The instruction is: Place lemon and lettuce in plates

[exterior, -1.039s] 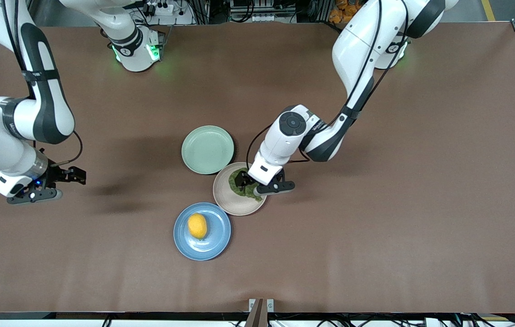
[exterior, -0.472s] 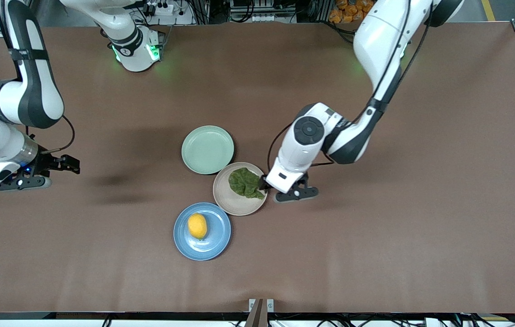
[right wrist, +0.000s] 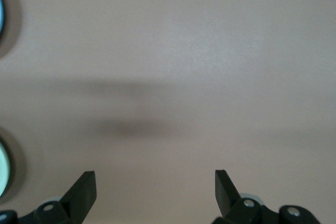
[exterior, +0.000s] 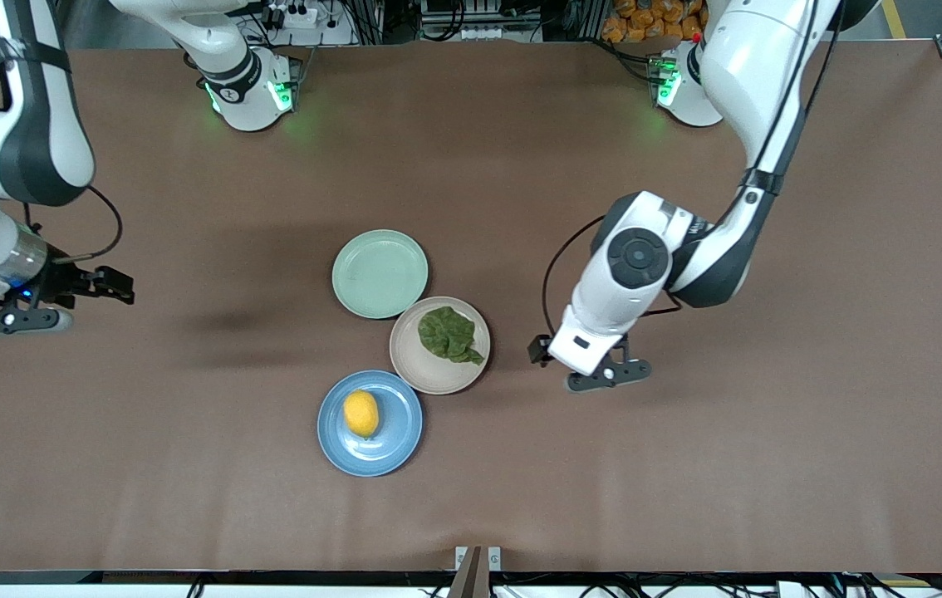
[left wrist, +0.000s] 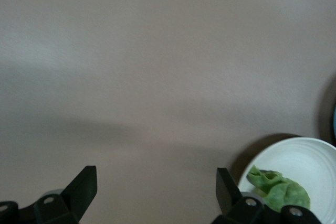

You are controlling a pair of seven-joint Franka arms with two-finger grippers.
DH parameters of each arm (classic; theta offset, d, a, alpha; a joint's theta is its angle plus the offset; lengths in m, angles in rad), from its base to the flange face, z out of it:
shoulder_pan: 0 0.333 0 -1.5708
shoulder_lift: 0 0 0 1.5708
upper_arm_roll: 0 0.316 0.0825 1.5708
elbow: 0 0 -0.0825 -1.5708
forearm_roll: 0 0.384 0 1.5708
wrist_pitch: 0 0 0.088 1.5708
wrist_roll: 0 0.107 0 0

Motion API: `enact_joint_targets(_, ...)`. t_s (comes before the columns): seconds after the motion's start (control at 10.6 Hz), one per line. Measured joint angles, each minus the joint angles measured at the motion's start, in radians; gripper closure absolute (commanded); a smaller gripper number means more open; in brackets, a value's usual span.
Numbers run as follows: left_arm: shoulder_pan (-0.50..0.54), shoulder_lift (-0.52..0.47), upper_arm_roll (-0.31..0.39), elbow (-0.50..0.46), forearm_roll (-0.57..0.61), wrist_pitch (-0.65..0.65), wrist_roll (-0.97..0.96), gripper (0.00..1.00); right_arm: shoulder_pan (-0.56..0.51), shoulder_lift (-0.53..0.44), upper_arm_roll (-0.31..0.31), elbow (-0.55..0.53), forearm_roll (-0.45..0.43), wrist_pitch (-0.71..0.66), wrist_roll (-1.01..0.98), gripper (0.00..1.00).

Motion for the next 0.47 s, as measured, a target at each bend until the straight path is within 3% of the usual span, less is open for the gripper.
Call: enact_joint_targets(0.47,0.074,-0.019,0.001,-0.002,0.001,-0.127,0.093,0.0,-0.042,-0.018,0.049,0.197,-0.006,-0.2,0.001,0.0)
